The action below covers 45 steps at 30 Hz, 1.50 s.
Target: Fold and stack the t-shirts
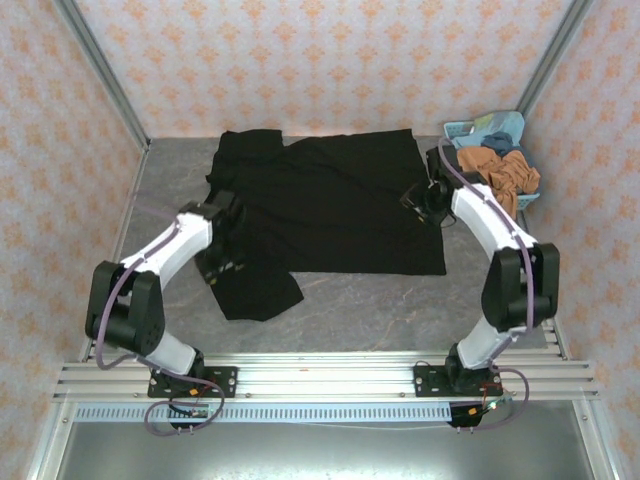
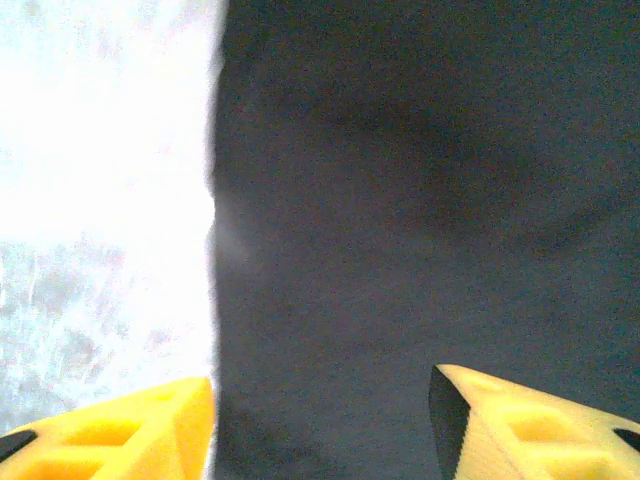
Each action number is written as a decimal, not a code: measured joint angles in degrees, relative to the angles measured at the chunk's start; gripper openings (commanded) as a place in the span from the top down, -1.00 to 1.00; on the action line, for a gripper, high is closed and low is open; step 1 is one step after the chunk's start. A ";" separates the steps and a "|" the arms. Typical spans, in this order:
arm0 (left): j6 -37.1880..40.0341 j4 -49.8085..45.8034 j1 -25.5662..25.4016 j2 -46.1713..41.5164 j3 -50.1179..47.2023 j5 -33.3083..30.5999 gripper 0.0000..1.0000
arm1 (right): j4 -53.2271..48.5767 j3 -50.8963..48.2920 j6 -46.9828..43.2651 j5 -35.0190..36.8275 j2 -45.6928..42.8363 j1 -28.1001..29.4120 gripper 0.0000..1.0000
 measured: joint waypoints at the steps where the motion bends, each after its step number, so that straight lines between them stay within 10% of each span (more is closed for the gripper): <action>1: -1.60 0.04 0.15 -1.25 -3.69 1.49 -0.25 | 0.09 -2.45 0.00 -0.66 -1.73 0.33 -0.03; 27: -25.99 7.67 -3.34 -12.24 -19.76 10.82 -0.23 | -1.81 -19.41 -0.59 -2.29 -13.40 -3.69 -0.05; 30: -29.09 10.82 -3.93 -11.47 -21.16 11.58 0.05 | -1.73 -20.39 -0.55 -2.29 -13.75 -3.69 -0.02; 34: -30.97 13.09 -4.31 -9.44 -19.52 11.39 0.96 | -1.64 -22.29 0.74 -0.33 -15.13 -3.80 -0.02; 45: -30.86 6.23 -4.28 -23.02 -16.94 0.44 1.00 | -1.79 -26.49 7.80 7.85 -14.62 -8.94 -0.03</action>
